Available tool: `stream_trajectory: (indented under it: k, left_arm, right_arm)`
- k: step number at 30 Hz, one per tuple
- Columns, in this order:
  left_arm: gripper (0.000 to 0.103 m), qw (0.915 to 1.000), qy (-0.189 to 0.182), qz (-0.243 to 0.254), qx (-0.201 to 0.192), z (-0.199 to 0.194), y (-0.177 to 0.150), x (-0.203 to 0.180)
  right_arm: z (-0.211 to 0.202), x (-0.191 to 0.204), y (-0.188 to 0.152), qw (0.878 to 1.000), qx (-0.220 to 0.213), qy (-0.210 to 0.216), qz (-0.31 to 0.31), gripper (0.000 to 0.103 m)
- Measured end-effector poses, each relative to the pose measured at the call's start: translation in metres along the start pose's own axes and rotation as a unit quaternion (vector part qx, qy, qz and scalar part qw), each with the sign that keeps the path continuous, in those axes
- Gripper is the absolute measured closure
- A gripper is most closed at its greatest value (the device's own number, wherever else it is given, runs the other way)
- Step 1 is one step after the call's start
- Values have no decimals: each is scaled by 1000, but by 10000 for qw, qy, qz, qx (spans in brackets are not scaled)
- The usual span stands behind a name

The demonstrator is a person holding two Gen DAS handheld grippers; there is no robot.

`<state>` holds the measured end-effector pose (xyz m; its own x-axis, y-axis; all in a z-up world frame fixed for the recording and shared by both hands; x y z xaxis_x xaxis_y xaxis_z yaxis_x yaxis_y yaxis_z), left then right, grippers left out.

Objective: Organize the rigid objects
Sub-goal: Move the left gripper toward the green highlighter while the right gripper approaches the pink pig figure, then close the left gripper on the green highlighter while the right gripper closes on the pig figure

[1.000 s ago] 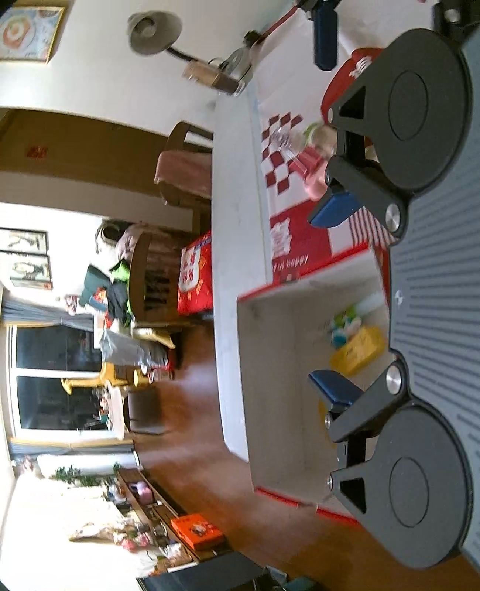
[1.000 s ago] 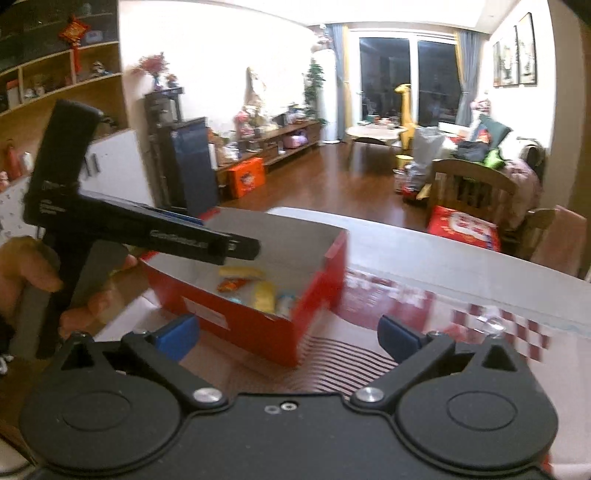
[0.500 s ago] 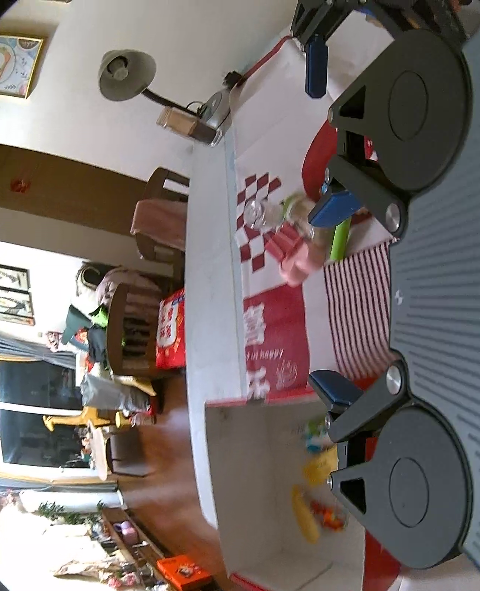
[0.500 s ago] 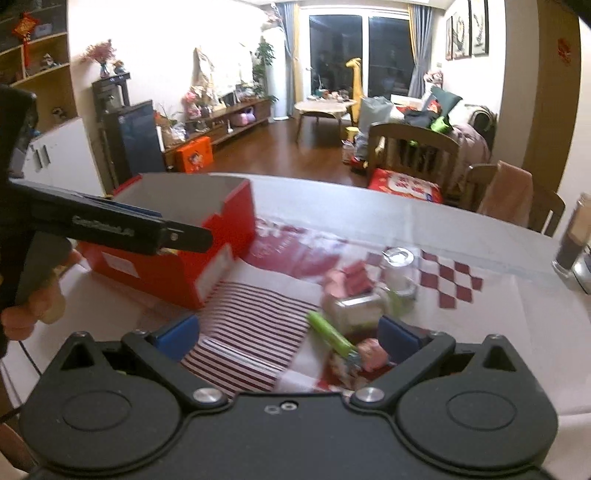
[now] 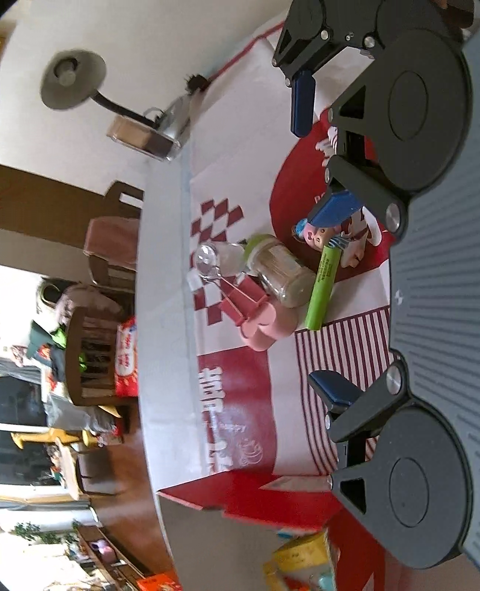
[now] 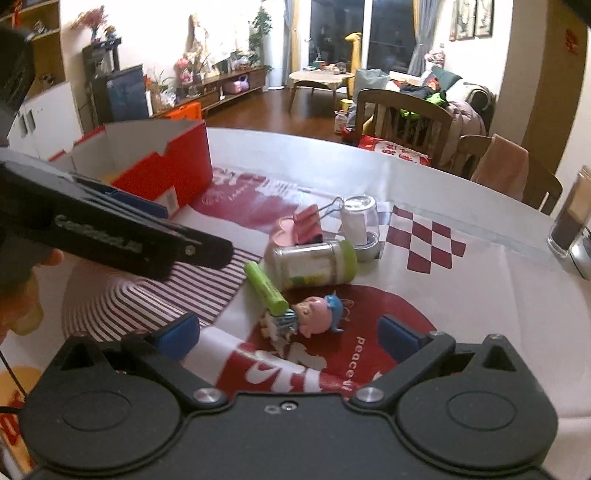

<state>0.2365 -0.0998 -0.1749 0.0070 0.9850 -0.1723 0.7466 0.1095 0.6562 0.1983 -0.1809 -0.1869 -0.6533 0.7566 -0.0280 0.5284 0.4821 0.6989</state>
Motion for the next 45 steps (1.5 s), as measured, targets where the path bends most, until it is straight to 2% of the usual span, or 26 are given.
stream_trajectory:
  k: [5, 14, 25, 31, 32, 34, 36, 38, 40, 45]
  left_arm:
    - [18, 9988, 179, -227, 408, 32, -6, -2]
    - [18, 9953, 399, -450, 757, 70, -7, -3]
    - [19, 9901, 632, -738, 1009, 98, -8, 1]
    - [20, 9897, 713, -711, 1013, 102, -9, 1]
    - [22, 9898, 703, -721, 1006, 103, -9, 1]
    - [35, 9901, 680, -708, 1002, 103, -9, 0]
    - [43, 9903, 676, -658, 1020, 103, -10, 0]
    - [46, 9907, 674, -615, 1007, 102, -12, 1]
    - [55, 9909, 693, -605, 982, 101, -12, 3]
    - [61, 9912, 625, -683, 941, 96, -14, 7]
  right_arm:
    - [20, -5, -4, 9997, 97, 101, -204, 1]
    - [47, -8, -8, 9983, 187, 260, -479, 2]
    - [71, -2, -9, 9956, 251, 382, -813, 10]
    - [78, 0, -11, 9950, 267, 387, -883, 10]
    - [79, 0, -11, 9950, 272, 378, -882, 10]
    - [81, -1, -12, 9952, 296, 403, -838, 12]
    - [81, -2, -12, 9956, 274, 411, -801, 14]
    - [81, -2, -12, 9955, 249, 406, -818, 15]
    - [79, -1, -12, 9953, 233, 422, -837, 19]
    - [76, 4, -13, 9948, 202, 396, -922, 25]
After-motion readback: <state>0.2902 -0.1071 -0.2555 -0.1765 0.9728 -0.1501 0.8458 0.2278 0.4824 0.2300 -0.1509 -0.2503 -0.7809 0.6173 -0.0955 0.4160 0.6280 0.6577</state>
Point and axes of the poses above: each gripper's, at about its wrist camera, not at the fingertips, and z roughly the way its jaws point, x to its left, y to its top, the point moved 9 cm from there along z, roughly the way its jaws point, and after that the axes turned 2 degrees about -z, right-handed, at the moved point
